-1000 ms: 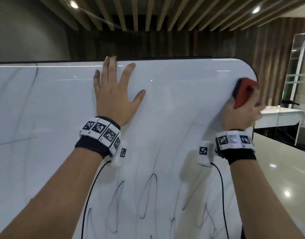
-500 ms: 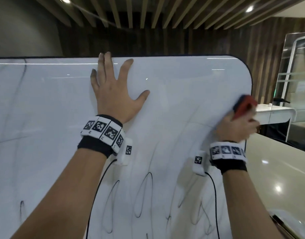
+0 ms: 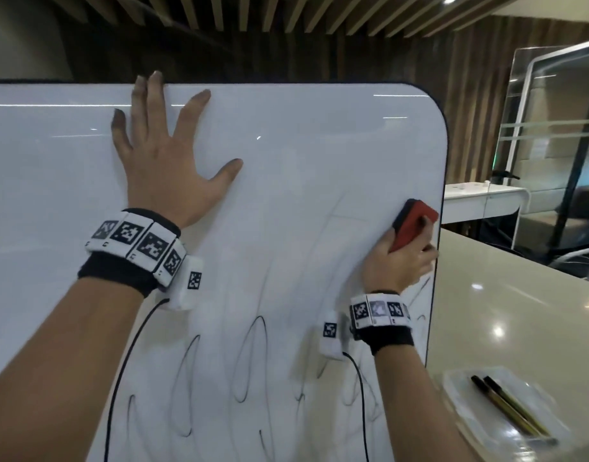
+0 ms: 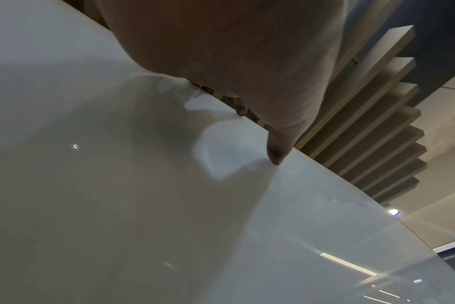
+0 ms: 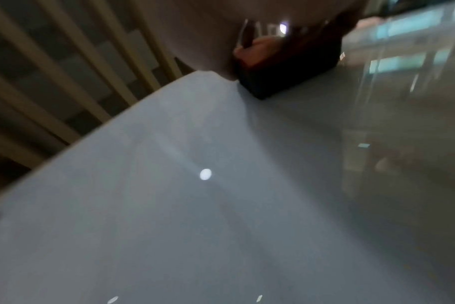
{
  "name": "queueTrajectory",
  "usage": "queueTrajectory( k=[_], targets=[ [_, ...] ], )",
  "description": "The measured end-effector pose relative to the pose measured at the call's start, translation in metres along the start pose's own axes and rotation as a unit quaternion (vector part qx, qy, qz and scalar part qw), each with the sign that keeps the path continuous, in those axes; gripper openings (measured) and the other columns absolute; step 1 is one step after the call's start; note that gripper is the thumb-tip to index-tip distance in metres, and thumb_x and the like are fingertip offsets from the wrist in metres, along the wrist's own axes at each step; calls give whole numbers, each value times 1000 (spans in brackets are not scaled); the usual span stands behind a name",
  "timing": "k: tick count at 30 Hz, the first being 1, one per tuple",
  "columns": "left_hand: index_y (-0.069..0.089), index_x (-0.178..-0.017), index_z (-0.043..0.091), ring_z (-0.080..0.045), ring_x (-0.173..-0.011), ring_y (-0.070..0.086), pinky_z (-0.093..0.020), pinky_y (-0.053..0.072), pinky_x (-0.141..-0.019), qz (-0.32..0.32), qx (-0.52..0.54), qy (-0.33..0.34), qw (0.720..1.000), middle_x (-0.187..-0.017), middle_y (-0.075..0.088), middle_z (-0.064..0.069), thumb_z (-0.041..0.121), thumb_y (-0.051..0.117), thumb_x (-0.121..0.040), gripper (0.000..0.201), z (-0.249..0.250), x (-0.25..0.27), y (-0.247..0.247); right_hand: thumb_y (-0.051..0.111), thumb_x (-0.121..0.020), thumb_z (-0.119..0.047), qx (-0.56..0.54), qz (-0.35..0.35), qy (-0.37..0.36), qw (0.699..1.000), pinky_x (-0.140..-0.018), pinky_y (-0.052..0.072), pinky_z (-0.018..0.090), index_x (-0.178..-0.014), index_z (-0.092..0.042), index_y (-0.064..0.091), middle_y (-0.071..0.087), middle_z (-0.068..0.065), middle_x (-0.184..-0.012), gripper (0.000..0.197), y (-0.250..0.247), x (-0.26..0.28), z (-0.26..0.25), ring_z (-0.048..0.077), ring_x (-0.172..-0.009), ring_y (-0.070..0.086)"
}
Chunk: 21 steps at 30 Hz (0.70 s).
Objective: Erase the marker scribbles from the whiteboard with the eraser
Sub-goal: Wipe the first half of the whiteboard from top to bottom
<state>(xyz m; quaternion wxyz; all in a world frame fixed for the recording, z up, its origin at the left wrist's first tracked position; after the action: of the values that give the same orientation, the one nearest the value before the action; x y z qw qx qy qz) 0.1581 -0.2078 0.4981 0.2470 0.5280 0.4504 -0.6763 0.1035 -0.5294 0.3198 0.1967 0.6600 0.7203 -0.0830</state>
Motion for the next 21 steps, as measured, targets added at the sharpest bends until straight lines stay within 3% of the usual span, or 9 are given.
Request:
queueTrajectory(
  k=[2,4,6,8,10,12,14,18,21],
  targets=[
    [25,-154,36,-32,-157,1,-61,5,-123,1,-3,-2,1000,-169,4,-12,70,57,-84,84,0,0,1,61,-93,-27,0,-50,-135,990,-102,38,52,-150,-23,44,45,19,-133,59,14,19,-49,38,-115,45],
    [25,-154,37,-32,-157,1,-60,5,-123,0,-6,-3,1000,-169,5,-12,72,56,-84,84,0,0,1,61,-93,-30,19,-101,-321,941,-98,37,48,-144,-21,52,49,20,-132,53,27,49,-85,38,-113,47],
    [25,-154,37,-31,-157,2,-59,5,-123,-1,-6,1,1000,-169,5,-12,73,55,-84,84,-1,0,0,61,-95,-29,46,-123,-428,894,-98,38,48,-142,-23,54,51,18,-131,48,30,58,-86,38,-114,49],
    [26,-155,37,-31,-157,3,-59,6,-123,-3,-7,5,1000,-169,6,-11,73,56,-84,84,-4,1,-3,62,-93,-28,52,-89,-392,914,-98,40,48,-143,-22,53,51,19,-130,51,21,37,-61,39,-113,49],
    [27,-155,36,-31,-157,4,-58,7,-124,-6,-13,11,1000,-169,6,-11,72,56,-84,85,-5,1,-4,63,-92,-28,-1,-30,-207,978,-98,44,53,-146,-24,50,49,19,-130,57,7,8,-24,39,-112,48],
    [27,-155,36,-30,-157,5,-58,9,-124,-8,-19,14,1000,-169,7,-12,72,56,-83,86,-4,1,-3,63,-92,-28,-37,-3,-71,997,-99,44,57,-148,-27,48,47,16,-134,58,3,7,-8,39,-115,46],
    [28,-155,36,-31,-157,5,-58,9,-124,-4,-20,13,1000,-169,8,-11,72,56,-82,86,-5,1,-3,65,-91,-26,-30,-48,-148,987,-102,41,51,-146,-27,49,47,15,-136,57,10,39,-31,37,-116,45],
    [28,-155,36,-30,-157,4,-57,7,-124,-8,-10,7,1000,-169,7,-11,73,55,-81,86,-5,2,-3,71,-84,-17,34,-189,-439,878,-99,40,49,-138,-29,58,52,11,-135,56,19,112,-56,36,-114,48],
    [27,-156,37,-30,-157,4,-56,7,-125,-16,-17,18,1000,-169,5,-10,73,54,-82,86,-6,1,-5,71,-80,-18,12,-123,-354,927,-94,41,46,-137,-31,59,55,14,-128,60,10,56,-61,36,-106,51]
  ],
)
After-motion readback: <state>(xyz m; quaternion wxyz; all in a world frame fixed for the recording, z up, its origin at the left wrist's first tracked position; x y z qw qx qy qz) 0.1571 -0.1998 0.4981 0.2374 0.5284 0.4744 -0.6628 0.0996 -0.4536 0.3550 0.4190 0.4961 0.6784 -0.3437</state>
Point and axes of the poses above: each hand's wrist, its own x-axis away from the middle knuckle, its own y-axis out of the palm, z = x × y, the point moved 6 cm from there along -x, towards the middle knuckle
